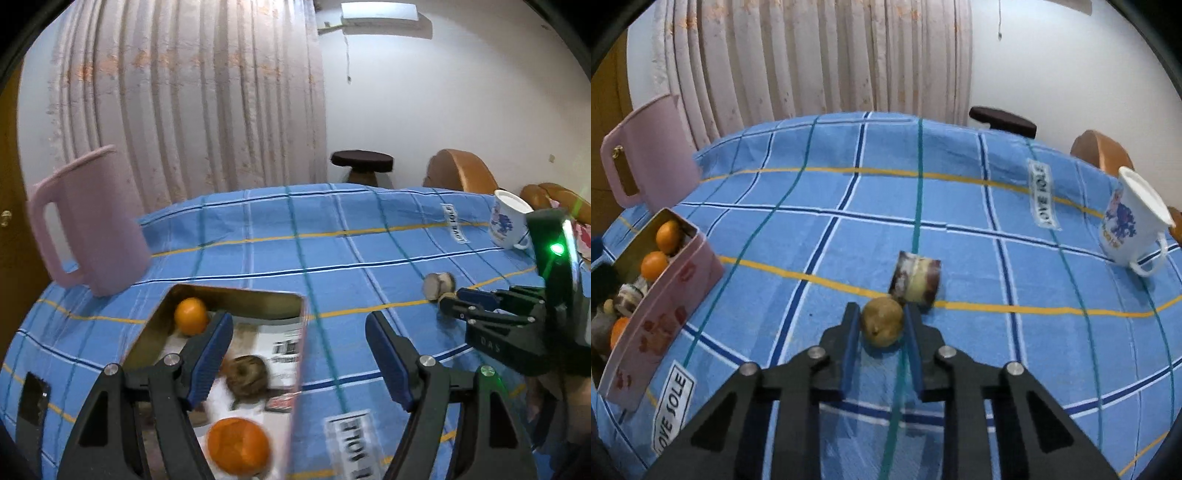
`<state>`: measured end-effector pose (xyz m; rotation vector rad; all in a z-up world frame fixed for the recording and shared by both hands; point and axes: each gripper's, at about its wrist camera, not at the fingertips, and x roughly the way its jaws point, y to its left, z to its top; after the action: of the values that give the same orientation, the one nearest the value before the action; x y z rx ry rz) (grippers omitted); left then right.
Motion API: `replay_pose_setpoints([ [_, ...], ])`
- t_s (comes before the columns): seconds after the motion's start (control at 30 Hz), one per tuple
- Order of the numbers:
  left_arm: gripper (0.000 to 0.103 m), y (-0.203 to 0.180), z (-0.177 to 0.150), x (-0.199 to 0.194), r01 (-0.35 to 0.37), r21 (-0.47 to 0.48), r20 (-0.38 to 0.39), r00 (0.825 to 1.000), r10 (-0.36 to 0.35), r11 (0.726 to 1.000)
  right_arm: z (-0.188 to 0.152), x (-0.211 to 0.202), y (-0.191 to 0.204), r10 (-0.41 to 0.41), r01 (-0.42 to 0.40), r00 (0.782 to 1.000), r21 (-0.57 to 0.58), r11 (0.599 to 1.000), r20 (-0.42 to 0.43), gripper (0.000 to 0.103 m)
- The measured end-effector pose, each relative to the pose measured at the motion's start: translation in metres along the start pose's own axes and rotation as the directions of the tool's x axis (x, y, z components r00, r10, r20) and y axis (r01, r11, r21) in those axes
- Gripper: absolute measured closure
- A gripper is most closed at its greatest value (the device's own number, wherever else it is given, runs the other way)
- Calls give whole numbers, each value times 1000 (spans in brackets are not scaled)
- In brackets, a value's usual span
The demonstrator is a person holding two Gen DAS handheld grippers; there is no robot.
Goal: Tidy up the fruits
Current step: 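Grasp the striped tin can with the left tool while the right tool grasps a brown nut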
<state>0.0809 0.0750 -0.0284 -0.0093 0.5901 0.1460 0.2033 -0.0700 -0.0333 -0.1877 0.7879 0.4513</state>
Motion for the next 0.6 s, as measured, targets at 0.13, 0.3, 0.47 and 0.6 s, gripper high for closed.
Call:
replay_pose_setpoints([
  [0.13, 28, -28, 12, 20, 41, 10, -28, 999, -41, 999, -2, -14, -17, -51, 50, 998, 9, 999, 47, 76],
  [0.3, 28, -64, 22, 45, 101, 5, -70, 992, -100, 995, -2, -19, -53, -146, 142, 987, 51, 989, 70, 76],
  [0.47, 28, -100, 28, 76, 142, 9, -115, 983, -140, 990, -7, -18, -82, -174, 167, 982, 105, 980, 69, 76],
  [0.6, 28, -119, 30, 97, 166, 19, -150, 975, -162, 986, -10, -22, -97, -167, 154, 983, 149, 977, 76, 76],
])
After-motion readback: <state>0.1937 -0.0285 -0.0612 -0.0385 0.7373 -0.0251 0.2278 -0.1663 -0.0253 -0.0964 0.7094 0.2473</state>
